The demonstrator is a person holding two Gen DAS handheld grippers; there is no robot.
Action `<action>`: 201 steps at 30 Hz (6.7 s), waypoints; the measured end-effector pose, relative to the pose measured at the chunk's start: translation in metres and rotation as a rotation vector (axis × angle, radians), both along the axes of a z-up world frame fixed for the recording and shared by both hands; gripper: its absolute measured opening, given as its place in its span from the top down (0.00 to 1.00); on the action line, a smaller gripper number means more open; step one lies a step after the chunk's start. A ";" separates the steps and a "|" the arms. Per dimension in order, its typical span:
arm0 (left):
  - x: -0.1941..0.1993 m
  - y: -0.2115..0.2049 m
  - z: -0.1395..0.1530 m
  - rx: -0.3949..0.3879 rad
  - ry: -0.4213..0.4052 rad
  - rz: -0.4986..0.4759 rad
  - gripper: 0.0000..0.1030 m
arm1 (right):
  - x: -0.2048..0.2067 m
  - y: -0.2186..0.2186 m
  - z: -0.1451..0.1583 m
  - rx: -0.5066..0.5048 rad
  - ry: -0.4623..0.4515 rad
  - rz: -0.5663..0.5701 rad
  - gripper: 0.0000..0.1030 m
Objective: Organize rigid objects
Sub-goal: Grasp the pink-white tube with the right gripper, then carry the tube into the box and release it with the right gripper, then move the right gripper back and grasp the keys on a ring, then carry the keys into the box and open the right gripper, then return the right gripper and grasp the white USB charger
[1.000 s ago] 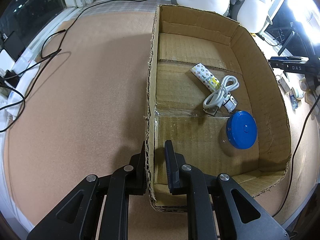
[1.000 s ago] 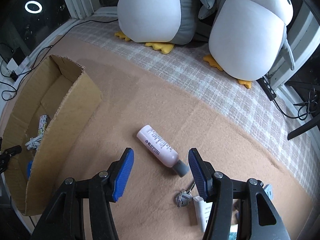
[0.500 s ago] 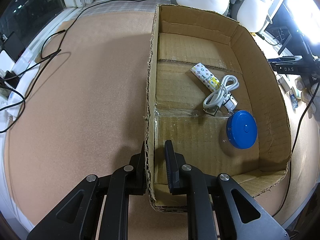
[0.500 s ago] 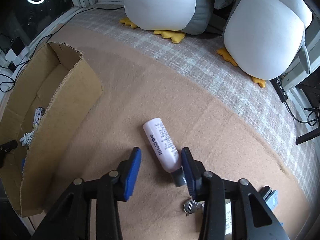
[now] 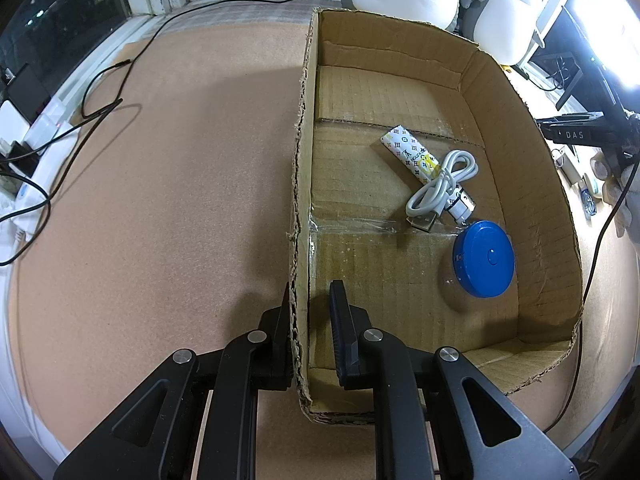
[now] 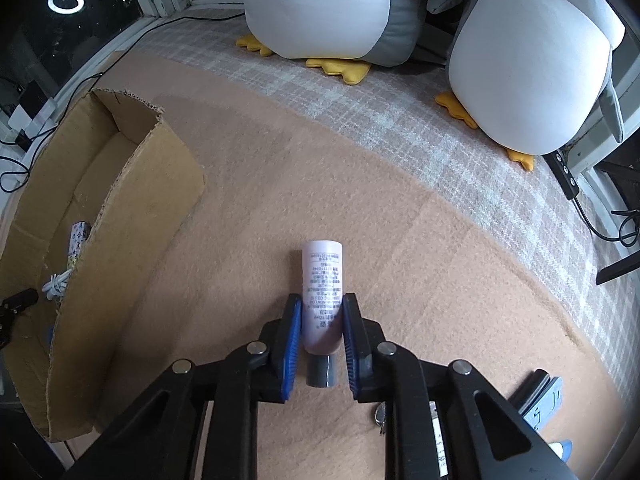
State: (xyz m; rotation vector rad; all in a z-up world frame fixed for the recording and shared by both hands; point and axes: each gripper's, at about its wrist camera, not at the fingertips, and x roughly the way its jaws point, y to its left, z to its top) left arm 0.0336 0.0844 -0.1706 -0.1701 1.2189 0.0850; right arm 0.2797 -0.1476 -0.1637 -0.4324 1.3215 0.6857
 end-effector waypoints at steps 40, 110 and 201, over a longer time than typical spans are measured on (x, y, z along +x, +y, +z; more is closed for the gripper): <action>-0.003 0.001 0.002 -0.005 -0.011 0.009 0.87 | -0.187 0.091 0.082 0.261 0.034 0.241 0.83; -0.007 -0.002 0.001 -0.002 -0.008 0.009 0.87 | -0.034 -0.073 0.007 0.014 -0.041 -0.134 0.98; -0.005 -0.006 0.002 0.005 -0.010 0.001 0.87 | -0.034 -0.115 0.051 0.057 -0.120 -0.105 0.50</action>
